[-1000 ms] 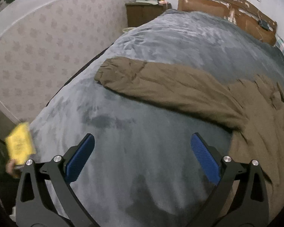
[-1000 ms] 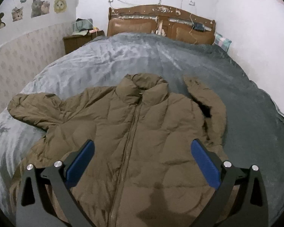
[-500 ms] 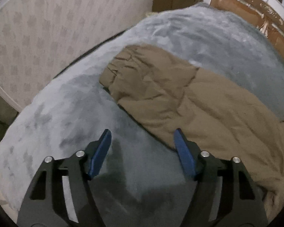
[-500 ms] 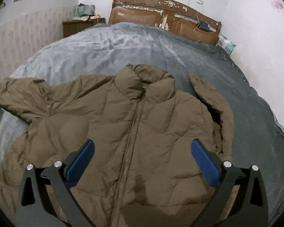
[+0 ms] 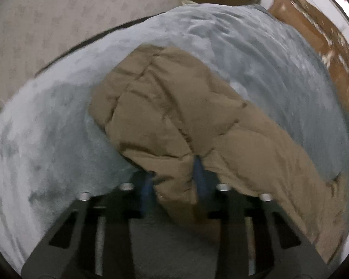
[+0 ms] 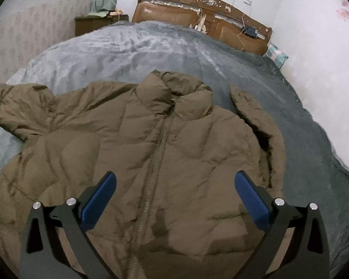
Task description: Fold large clothes
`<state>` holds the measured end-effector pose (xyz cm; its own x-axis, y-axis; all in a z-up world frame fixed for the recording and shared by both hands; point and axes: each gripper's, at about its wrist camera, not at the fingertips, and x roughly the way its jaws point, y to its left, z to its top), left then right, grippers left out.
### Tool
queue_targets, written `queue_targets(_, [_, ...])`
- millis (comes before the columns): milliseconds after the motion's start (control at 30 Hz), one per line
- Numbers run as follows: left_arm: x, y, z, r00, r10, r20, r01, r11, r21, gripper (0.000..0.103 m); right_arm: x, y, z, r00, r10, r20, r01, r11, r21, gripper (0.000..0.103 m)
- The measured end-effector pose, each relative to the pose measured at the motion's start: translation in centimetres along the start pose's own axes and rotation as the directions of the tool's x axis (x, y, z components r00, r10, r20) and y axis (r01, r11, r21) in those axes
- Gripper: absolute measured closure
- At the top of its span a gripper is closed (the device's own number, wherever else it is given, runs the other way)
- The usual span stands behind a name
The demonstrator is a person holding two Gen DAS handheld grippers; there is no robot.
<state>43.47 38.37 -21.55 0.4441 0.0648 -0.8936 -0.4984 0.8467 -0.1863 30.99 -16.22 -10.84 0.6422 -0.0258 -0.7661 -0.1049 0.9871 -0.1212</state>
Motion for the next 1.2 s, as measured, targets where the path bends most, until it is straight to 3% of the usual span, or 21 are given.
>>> queue_targets(133, [-1.4, -3.0, -0.6, 0.994, 0.1, 0.041, -0.105, 0.985, 0.134, 0.094, 1.3, -1.9, 0.2, 0.995, -0.094, -0.018, 0.093, 0.995, -0.024, 0.002])
queue_targets(167, [-2.1, -3.5, -0.8, 0.994, 0.096, 0.048, -0.102, 0.983, 0.151, 0.095, 1.4, -2.5, 0.2, 0.995, -0.096, -0.022, 0.096, 0.995, -0.018, 0.002])
queue_targets(367, [-7.6, -8.7, -1.4, 0.994, -0.003, 0.106, -0.022, 0.972, 0.234, 0.095, 1.9, -5.9, -1.1, 0.997, -0.059, -0.038, 0.059, 0.998, -0.003, 0.002])
queue_targets(533, [-12.1, -15.3, -3.5, 0.985, -0.146, 0.086, 0.113, 0.944, 0.309, 0.095, 2.3, -9.3, -2.4, 0.998, -0.035, -0.053, 0.038, 0.997, 0.06, 0.001])
queue_targets(667, [-13.8, -21.3, -7.4, 0.977, -0.211, 0.04, 0.177, 0.897, 0.405, 0.095, 2.1, -12.9, -3.0, 0.999, 0.012, -0.049, -0.005, 0.989, 0.15, 0.001])
queue_targets(833, [-14.0, -29.6, -14.0, 0.964, -0.259, -0.051, 0.247, 0.817, 0.521, 0.096, 2.2, -16.2, -3.8, 0.998, 0.023, -0.053, -0.012, 0.979, 0.206, 0.002])
queue_targets(1100, [-14.5, -40.6, -23.7, 0.928, -0.333, -0.166, 0.365, 0.727, 0.582, 0.096, 2.6, -20.6, -4.3, 0.999, 0.003, -0.038, 0.005, 0.979, 0.204, 0.002])
queue_targets(1200, [-13.9, -44.8, -27.0, 0.903, -0.364, -0.229, 0.427, 0.704, 0.567, 0.096, 2.8, -23.0, -4.9, 0.999, -0.004, -0.043, 0.013, 0.978, 0.206, 0.002])
